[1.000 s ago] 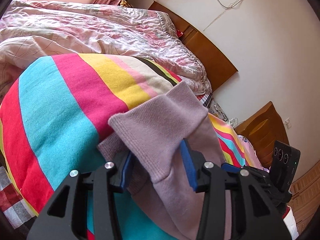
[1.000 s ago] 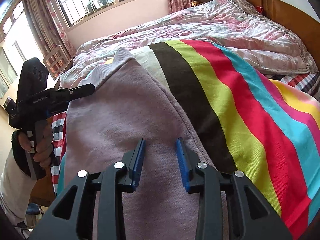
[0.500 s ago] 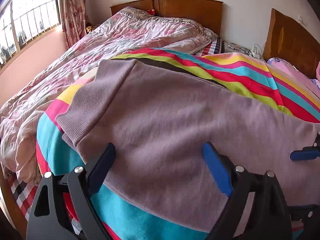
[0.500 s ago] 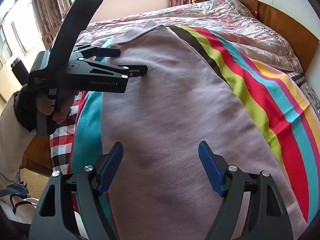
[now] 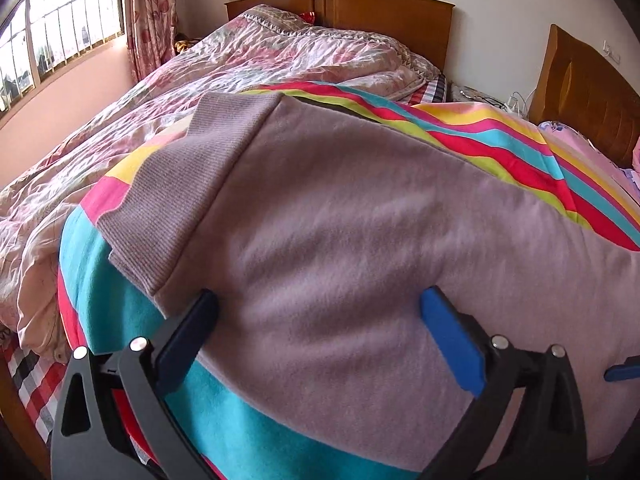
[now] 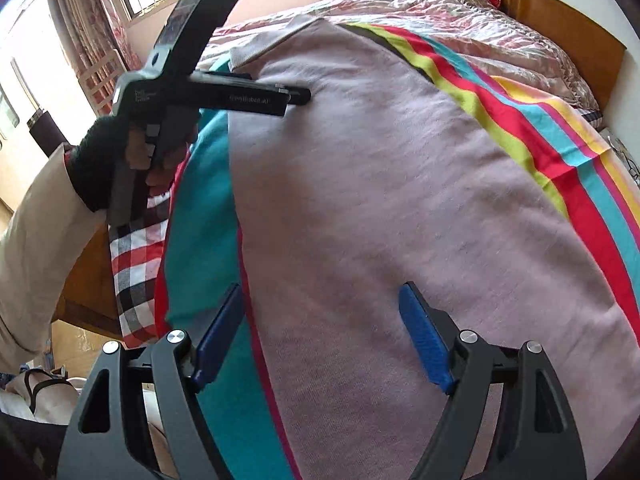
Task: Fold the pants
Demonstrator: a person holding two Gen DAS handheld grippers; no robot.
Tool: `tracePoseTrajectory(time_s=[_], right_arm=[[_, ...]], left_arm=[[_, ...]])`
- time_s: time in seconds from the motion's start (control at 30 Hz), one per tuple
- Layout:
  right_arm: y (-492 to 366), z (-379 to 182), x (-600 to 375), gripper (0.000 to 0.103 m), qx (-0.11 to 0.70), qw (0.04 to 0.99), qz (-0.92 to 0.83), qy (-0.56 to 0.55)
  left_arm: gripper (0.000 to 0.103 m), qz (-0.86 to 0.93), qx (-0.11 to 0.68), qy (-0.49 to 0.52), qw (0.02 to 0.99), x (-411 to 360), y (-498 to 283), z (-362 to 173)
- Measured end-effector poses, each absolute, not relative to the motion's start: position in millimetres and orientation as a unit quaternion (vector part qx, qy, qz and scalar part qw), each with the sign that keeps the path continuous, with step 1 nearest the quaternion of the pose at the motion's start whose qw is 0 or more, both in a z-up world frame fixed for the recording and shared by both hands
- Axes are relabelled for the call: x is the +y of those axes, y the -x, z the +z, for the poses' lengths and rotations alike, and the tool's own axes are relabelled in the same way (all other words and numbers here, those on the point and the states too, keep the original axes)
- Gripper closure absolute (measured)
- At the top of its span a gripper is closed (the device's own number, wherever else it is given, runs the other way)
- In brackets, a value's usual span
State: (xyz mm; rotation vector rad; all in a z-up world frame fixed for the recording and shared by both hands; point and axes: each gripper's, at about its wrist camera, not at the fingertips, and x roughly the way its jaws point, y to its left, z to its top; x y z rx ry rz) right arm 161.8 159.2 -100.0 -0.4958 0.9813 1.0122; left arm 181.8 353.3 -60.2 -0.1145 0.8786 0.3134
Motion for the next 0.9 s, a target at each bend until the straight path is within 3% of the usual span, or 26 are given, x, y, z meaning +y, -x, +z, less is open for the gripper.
tracePoseTrajectory(time_s=[0.03, 0.1, 0.37, 0.57, 0.77, 0.9], right_arm=[[-150, -104, 159, 0.013, 0.421, 0.736, 0.466, 0.252], [-137, -111, 158, 0.008, 0.411, 0.729, 0.469, 0.283], [-158, -94, 121, 0.011, 0.447, 0.724, 0.487, 0.197], [-231, -63, 63, 0.01, 0.405, 0.819, 0.389, 0.115], [-308, -107, 33, 0.011, 0.466, 0.827, 0.299, 0.096], [-315, -108, 11, 0.014, 0.441, 0.834, 0.325, 0.069]], left_arm=[[0.001, 0.15, 0.424, 0.054, 0.892, 353, -182, -60], [0.001, 0.15, 0.424, 0.052, 0.892, 354, -182, -60], [0.004, 0.183, 0.432, 0.052, 0.882, 344, -180, -47], [0.001, 0.073, 0.389, 0.039, 0.917, 274, -205, 12], [0.002, 0.038, 0.471, 0.017, 0.881, 235, -286, -56], [0.001, 0.053, 0.455, 0.017, 0.889, 240, -288, -62]])
